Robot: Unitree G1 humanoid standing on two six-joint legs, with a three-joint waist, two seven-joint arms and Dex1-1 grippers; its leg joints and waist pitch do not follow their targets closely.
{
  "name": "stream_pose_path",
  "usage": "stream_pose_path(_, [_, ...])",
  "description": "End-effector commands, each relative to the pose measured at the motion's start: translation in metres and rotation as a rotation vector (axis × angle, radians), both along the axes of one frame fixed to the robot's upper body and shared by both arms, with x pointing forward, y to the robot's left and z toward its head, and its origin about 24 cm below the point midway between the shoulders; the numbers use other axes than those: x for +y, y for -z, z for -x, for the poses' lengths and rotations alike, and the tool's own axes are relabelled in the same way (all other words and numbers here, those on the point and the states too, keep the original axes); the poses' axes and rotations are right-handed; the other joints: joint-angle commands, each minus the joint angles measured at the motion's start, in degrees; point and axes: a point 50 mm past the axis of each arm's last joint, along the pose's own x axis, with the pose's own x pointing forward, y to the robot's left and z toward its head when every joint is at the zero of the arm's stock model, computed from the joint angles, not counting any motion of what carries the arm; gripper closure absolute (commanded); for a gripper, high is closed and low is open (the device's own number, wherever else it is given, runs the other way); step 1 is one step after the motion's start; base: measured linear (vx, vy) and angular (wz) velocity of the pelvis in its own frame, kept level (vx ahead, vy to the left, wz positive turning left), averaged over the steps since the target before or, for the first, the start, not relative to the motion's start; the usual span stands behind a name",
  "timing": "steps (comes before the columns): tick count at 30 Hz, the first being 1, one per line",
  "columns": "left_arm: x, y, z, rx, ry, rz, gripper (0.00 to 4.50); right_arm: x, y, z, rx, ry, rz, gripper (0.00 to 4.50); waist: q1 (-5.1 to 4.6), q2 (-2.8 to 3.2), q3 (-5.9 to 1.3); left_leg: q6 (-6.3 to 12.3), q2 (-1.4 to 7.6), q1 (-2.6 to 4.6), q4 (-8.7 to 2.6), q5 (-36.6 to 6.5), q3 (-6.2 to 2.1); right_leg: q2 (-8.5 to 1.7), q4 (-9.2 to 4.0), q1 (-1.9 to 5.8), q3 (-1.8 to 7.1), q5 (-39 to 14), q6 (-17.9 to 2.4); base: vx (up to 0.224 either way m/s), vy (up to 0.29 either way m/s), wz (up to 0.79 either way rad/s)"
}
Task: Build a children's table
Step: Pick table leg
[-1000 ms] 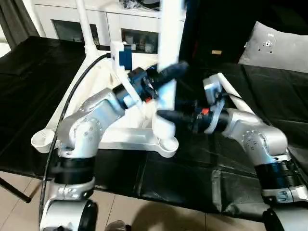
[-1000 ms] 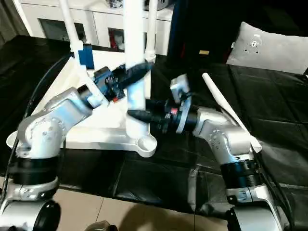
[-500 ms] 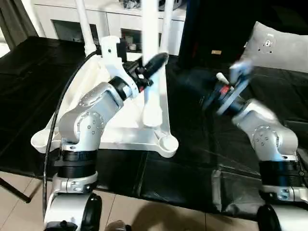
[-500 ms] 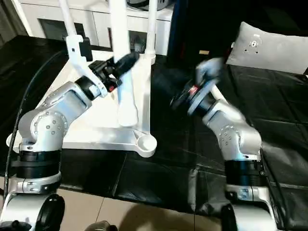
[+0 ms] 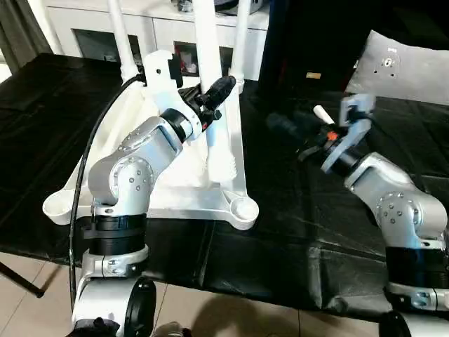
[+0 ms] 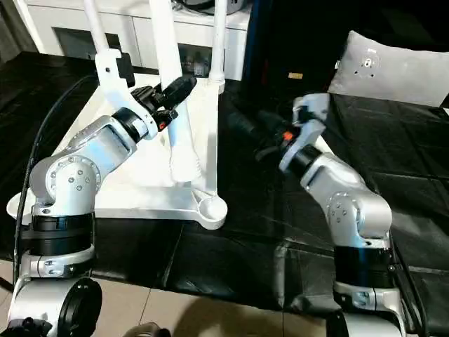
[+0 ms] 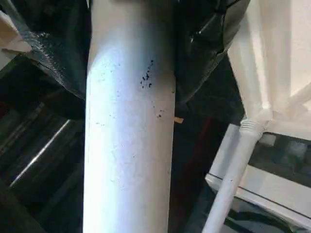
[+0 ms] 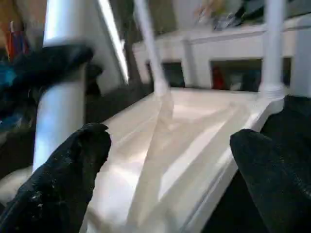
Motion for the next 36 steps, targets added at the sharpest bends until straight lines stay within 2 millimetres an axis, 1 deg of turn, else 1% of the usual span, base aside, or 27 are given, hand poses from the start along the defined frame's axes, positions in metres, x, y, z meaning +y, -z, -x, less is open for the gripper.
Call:
stream_pose_path(1, [-0.003,-0.004,0.0,-0.029,-0.013,-0.054,2.63,0.011,0.001,0.005,-0.001,-0.045,0.057,0.04,0.05,-0.52,-3.84,0.74,3.87,1.11,-4.03,-4.5,-1.42,-4.81,-4.26,2.56,2.63,-4.9,-10.8,0.0,0.0,0.0])
stream_pose_path(3, [-0.01,-0.001,0.001,-0.083,-0.032,-0.195,2.63,0.029,0.0,0.007,0.001,-0.1,0.084,0.04,0.03,-0.41,-3.81,0.8,4.0,1.21,-4.14,-5.1,-1.52,-4.9,-4.45,2.37,2.69,-5.9,-10.2,0.0,0.0,0.0])
stream_pose_path(4, [-0.013,-0.002,0.002,-0.103,-0.043,-0.222,2.63,0.037,0.0,0.008,0.004,-0.121,0.097,0.04,-0.06,-0.31,-3.79,0.31,4.01,1.27,-4.18,-5.7,-1.48,-4.97,-4.35,2.36,2.73,-6.5,-10.1,0.0,0.0,0.0])
stream_pose_path(5, [-0.015,-0.002,0.002,-0.116,-0.054,-0.23,2.63,0.042,0.0,0.009,0.009,-0.136,0.108,0.04,-0.12,-0.34,-3.73,0.18,4.07,1.22,-4.26,-5.9,-1.53,-4.92,-4.49,2.32,2.74,-6.7,-10.0,0.0,0.0,0.0])
stream_pose_path(6, [-0.015,-0.002,0.002,-0.116,-0.054,-0.23,2.63,0.042,0.0,0.009,0.009,-0.136,0.108,0.04,-0.11,-0.3,-3.79,-0.41,4.09,1.22,-4.23,-6.1,-1.52,-5.01,-4.36,2.36,2.76,-6.5,-10.2,0.0,0.0,0.0])
stream_pose_path(7, [-0.02,-0.004,0.004,-0.14,-0.066,-0.241,2.63,0.054,0.002,0.009,0.025,-0.161,0.126,0.04,-0.1,-0.12,-3.78,-0.67,4.1,1.24,-4.25,-6.2,-1.56,-5.02,-4.34,2.33,2.76,-6.3,-10.4,0.0,0.0,0.0])
stream_pose_path(9, [-0.022,-0.005,0.004,-0.152,-0.073,-0.251,2.63,0.056,0.002,0.008,0.033,-0.159,0.134,0.04,-0.15,-0.19,-3.8,-1.08,4.12,1.29,-4.28,-6.3,-1.54,-4.98,-4.31,2.31,2.78,-5.4,-10.7,0.0,0.0,0.0])
stream_pose_path(10, [-0.028,-0.009,0.005,-0.188,-0.092,-0.267,2.63,0.066,0.004,0.005,0.065,-0.144,0.137,0.04,-0.14,-0.09,-3.78,-1.29,4.14,1.29,-4.33,-6.3,-1.59,-4.94,-4.23,2.29,2.81,-5.0,-10.7,0.0,0.0,0.0])
stream_pose_path(11, [-0.031,-0.011,0.005,-0.208,-0.108,-0.271,2.63,0.072,0.005,0.003,0.08,-0.135,0.14,0.04,-0.43,-0.15,-3.77,-1.57,4.06,1.17,-4.39,-6.3,-1.6,-4.89,-4.23,2.3,2.81,-4.7,-10.8,0.0,0.0,0.0])
stream_pose_path(13, [-0.035,-0.012,0.005,-0.214,-0.112,-0.268,2.63,0.078,0.009,0.0,0.094,-0.118,0.155,0.04,-0.43,-0.27,-3.78,-1.94,4.11,1.16,-4.37,-6.5,-1.56,-5.11,-4.25,2.4,2.87,-4.9,-10.8,0.0,0.0,0.0])
stream_pose_path(15, [-0.038,-0.013,0.006,-0.224,-0.12,-0.27,2.63,0.081,0.011,-0.004,0.107,-0.08,0.152,0.04,-0.42,-0.12,-3.77,-2.38,4.05,1.19,-4.38,-6.6,-1.51,-5.08,-4.22,2.29,2.89,-4.5,-10.9,0.0,0.0,0.0])
stream_pose_path(16, [-0.042,-0.014,0.008,-0.231,-0.117,-0.268,2.63,0.082,0.01,-0.008,0.103,-0.042,0.143,0.04,-0.48,-0.27,-3.79,-2.59,4.1,1.24,-4.45,-6.5,-1.5,-5.11,-4.14,2.27,2.89,-4.4,-10.9,0.0,0.0,0.0])
stream_pose_path(17, [-0.043,-0.014,0.008,-0.236,-0.119,-0.268,2.63,0.083,0.01,-0.009,0.099,-0.032,0.133,0.04,-0.47,-0.21,-3.84,-2.7,4.05,1.23,-4.38,-6.2,-1.49,-5.06,-4.1,2.28,2.87,-4.1,-10.8,0.0,0.0,0.0])
stream_pose_path(19, [-0.044,-0.015,0.008,-0.241,-0.126,-0.267,2.63,0.085,0.009,-0.011,0.101,-0.021,0.116,0.31,-0.45,-0.22,-3.79,-2.75,4.07,1.25,-4.41,-6.3,-1.46,-5.02,-4.11,2.32,2.91,-3.3,-10.6,0.0,0.0,0.0])
stream_pose_path(20, [-0.045,-0.014,0.009,-0.238,-0.127,-0.26,2.63,0.087,0.008,-0.011,0.106,-0.023,0.091,0.38,-0.51,-0.2,-3.82,-2.66,4.05,1.21,-4.41,-6.2,-1.44,-5.03,-4.06,2.38,2.93,-2.8,-10.5,0.0,0.0,0.0])
stream_pose_path(22, [-0.047,-0.014,0.009,-0.238,-0.129,-0.256,2.63,0.089,0.007,-0.012,0.101,-0.028,0.086,0.38,-0.54,-0.23,-3.8,-2.55,4.03,1.22,-4.45,-6.8,-1.47,-5.04,-4.11,2.4,2.89,-3.2,-10.4,0.0,0.0,0.0])
stream_pose_path(23, [-0.048,-0.014,0.01,-0.244,-0.131,-0.259,2.63,0.09,0.006,-0.012,0.097,-0.021,0.081,0.52,-0.59,-0.34,-3.78,-2.49,4.06,1.24,-4.44,-6.7,-1.45,-5.03,-4.12,2.39,2.89,-3.2,-10.3,0.0,0.0,0.0])
stream_pose_path(25, [-0.048,-0.014,0.011,-0.251,-0.138,-0.267,2.63,0.09,0.005,-0.013,0.096,-0.017,0.073,0.83,-0.6,-0.29,-3.77,-2.35,4.07,1.2,-4.46,-6.5,-1.46,-5.02,-4.1,2.37,2.9,-3.2,-10.1,0.0,0.0,0.0])
stream_pose_path(26, [-0.049,-0.013,0.011,-0.254,-0.141,-0.27,2.63,0.091,0.005,-0.013,0.095,-0.014,0.066,0.83,-0.63,-0.3,-3.76,-2.3,4.05,1.21,-4.46,-6.7,-1.47,-5.03,-4.15,2.36,2.91,-3.5,-9.9,0.0,0.0,0.0])
stream_pose_path(28, [-0.048,-0.013,0.011,-0.253,-0.147,-0.269,2.63,0.09,0.005,-0.014,0.099,-0.005,0.051,0.98,-0.63,-0.24,-3.72,-2.41,4.1,1.27,-4.51,-7.0,-1.46,-5.03,-4.22,2.26,2.92,-4.0,-9.7,0.0,0.0,0.0])
stream_pose_path(29, [-0.048,-0.013,0.011,-0.251,-0.152,-0.267,2.63,0.09,0.005,-0.014,0.101,0.003,0.038,1.12,-0.57,0.04,-3.74,-2.57,4.1,1.28,-4.52,-7.0,-1.53,-5.06,-4.17,2.23,2.92,-3.9,-9.7,0.0,0.0,0.0])
stream_pose_path(32, [-0.049,-0.011,0.012,-0.25,-0.151,-0.269,2.63,0.09,0.005,-0.015,0.101,0.012,0.012,1.35,-0.65,0.05,-3.8,-2.89,4.11,1.31,-4.53,-7.0,-1.54,-4.97,-4.08,2.25,2.89,-2.8,-9.9,0.0,0.0,0.0])
stream_pose_path(33, [-0.049,-0.01,0.012,-0.25,-0.149,-0.271,2.63,0.09,0.006,-0.015,0.1,0.016,0.009,1.56,-0.69,-0.05,-3.81,-2.84,4.1,1.27,-4.53,-7.1,-1.52,-4.97,-4.07,2.29,2.88,-2.6,-10.0,0.0,0.0,0.0])
stream_pose_path(35, [-0.05,-0.01,0.012,-0.251,-0.15,-0.278,2.63,0.089,0.006,-0.015,0.103,0.024,0.004,1.56,-0.69,-0.1,-3.76,-2.74,4.05,1.25,-4.53,-7.1,-1.47,-4.98,-4.12,2.29,2.92,-2.6,-10.0,0.0,0.0,0.0])
stream_pose_path(36, [-0.05,-0.009,0.012,-0.252,-0.153,-0.282,2.63,0.089,0.007,-0.016,0.106,0.028,-0.001,1.68,-0.69,-0.15,-3.77,-2.68,4.07,1.28,-4.54,-7.1,-1.48,-4.96,-4.14,2.3,2.91,-2.9,-9.8,0.0,0.0,0.0])
